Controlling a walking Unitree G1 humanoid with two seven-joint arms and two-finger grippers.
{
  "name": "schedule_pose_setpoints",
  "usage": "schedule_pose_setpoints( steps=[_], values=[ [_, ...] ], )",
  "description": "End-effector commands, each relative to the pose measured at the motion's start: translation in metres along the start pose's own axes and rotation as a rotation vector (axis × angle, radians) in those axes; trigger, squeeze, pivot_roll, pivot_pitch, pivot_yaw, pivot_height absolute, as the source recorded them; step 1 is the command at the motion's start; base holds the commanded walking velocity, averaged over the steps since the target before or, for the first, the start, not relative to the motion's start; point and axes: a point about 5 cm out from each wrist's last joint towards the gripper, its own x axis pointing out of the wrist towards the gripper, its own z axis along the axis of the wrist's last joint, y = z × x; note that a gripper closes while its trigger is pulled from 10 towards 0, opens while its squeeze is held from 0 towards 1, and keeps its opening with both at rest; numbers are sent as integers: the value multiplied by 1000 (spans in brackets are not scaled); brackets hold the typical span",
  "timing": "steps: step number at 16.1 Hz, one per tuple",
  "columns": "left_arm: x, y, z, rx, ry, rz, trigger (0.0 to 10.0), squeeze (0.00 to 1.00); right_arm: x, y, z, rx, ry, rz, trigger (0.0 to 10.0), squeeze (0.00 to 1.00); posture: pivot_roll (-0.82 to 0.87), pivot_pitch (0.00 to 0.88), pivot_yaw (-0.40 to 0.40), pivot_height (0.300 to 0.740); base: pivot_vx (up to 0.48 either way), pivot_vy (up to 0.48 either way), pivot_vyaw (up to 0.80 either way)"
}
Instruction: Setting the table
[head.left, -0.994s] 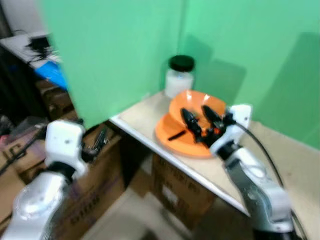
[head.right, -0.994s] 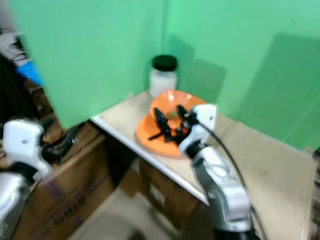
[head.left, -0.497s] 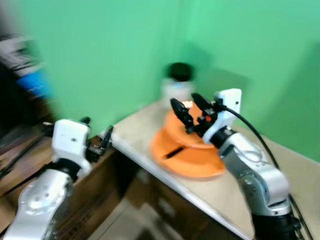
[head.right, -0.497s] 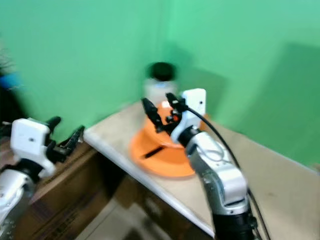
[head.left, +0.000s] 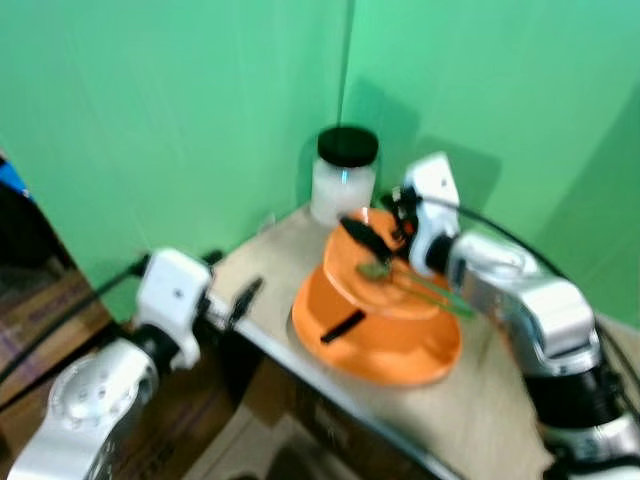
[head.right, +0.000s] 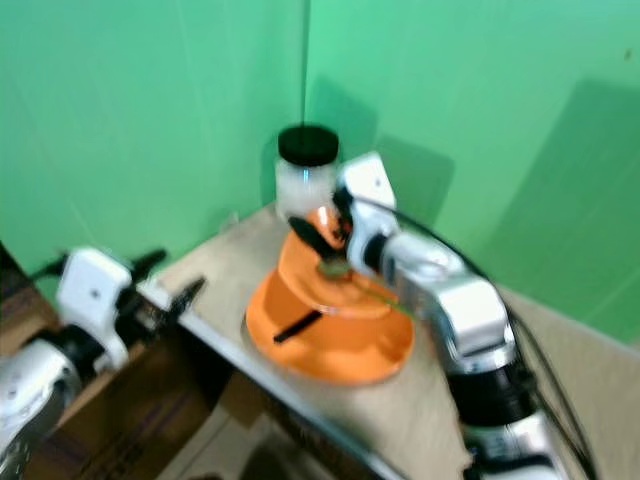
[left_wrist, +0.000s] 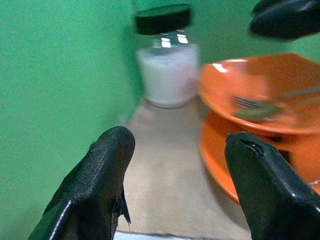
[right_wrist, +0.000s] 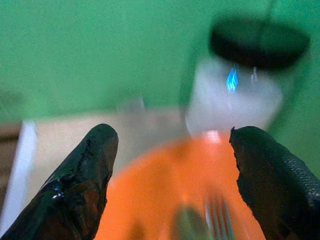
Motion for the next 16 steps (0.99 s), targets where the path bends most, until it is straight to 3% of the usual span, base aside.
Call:
schedule_pose_setpoints(
  steps=[1,3,11,13,15,16],
  values=[
    [0,-4,2,9,-10,-47,10000,0,2,3,9,-29,30,37,10000,0,4,0,-35,740,0,0,0],
    [0,-6,-1,14,12,-97,10000,0,2,0,9,-42,155,67,10000,0,-5,0,-32,740,0,0,0],
    [-8,-12,-14,24,137,-346,10000,0,13,-12,5,-161,445,72,10000,0,2,0,-41,740,0,0,0],
    [-8,-10,-12,26,136,-361,10000,0,20,-19,-2,-126,483,42,6118,0,8,0,-44,740,0,0,0],
    [-9,-10,-12,28,138,-368,10000,0,24,-26,-12,-98,528,11,5647,0,4,0,-41,740,0,0,0],
    [-9,-10,-13,29,140,-374,10000,0,26,-31,-17,-77,540,-12,4863,0,0,0,-39,740,0,0,0]
  ],
)
